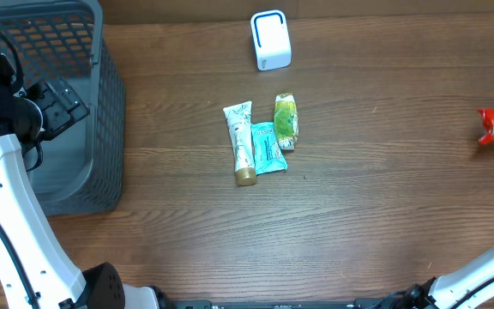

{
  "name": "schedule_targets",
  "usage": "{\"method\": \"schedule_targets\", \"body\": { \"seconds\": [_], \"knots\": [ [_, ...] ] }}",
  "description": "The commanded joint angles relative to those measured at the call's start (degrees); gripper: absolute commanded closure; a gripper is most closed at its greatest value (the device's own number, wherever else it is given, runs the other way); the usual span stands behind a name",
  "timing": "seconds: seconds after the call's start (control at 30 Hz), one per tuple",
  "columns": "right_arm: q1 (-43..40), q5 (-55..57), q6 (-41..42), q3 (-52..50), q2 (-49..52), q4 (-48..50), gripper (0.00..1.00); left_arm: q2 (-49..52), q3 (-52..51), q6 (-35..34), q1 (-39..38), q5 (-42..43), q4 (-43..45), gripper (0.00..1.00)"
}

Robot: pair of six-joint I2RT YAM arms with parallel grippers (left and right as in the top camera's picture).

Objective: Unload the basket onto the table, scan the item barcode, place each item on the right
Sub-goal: 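Carry the pasta pack to the right edge and drop it there, then move the right gripper back toward the snack bag and tissue pack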

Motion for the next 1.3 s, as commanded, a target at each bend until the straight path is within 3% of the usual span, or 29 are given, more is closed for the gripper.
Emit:
{"method": "schedule_targets", "body": {
  "seconds": [0.0,0.1,0.17,0.23,0.27,0.43,0.53,0.6,0.67,0.73,0.9,1.07,1.27],
  "knots": [
    [-1.6,-0.9,-1.1,-2.2,-3.2,3.9,0.9,0.2,0.4,1.1,-0.1,-0.7,-0.1,0.0],
    [-3.0,-0.8,-5.3,-4.2,-3.2,7.3,0.8,0.2,0.4,1.1,-0.1,-0.7,-0.1,0.0],
    [-3.4,-0.5,-9.3,-4.4,-3.2,8.4,0.49,0.2,0.4,1.1,-0.1,-0.7,-0.1,0.0],
    [-3.9,-0.5,-11.5,-4.0,-3.3,8.2,0.12,0.2,0.4,1.1,-0.1,-0.7,-0.1,0.0],
    [-4.0,-0.5,-11.6,-3.5,-3.3,7.3,0.0,0.2,0.4,1.1,-0.1,-0.7,-0.1,0.0],
    [-3.9,-9.1,-11.6,1.8,-3.9,0.7,0.0,0.2,0.4,1.1,-0.1,-0.7,-0.1,0.0],
    [-3.3,-38.9,-17.0,3.9,-5.2,0.4,0.0,0.2,0.4,1.1,-0.1,-0.7,-0.1,0.0],
    [-1.9,-52.3,-17.6,3.9,-5.5,1.0,0.0,0.2,0.4,1.1,-0.1,-0.7,-0.1,0.0],
    [0.5,-60.5,-20.2,3.9,-5.5,-1.0,0.0,0.2,0.4,1.1,-0.1,-0.7,-0.1,0.0],
    [4.3,-64.5,-28.5,3.9,-5.5,-7.6,0.0,0.2,0.4,1.1,-0.1,-0.7,-0.1,0.0],
    [17.0,-54.0,-46.7,3.8,-4.9,-25.7,0.0,0.2,0.4,1.1,-0.1,-0.7,-0.1,0.0],
    [33.1,-35.0,-47.3,1.7,-3.9,-27.8,0.0,0.2,0.4,1.1,-0.1,-0.7,-0.1,0.0],
    [49.3,-21.5,-43.1,-0.8,-3.6,-24.0,0.0,0.2,0.4,1.1,-0.1,-0.7,-0.1,0.0]
  ]
}}
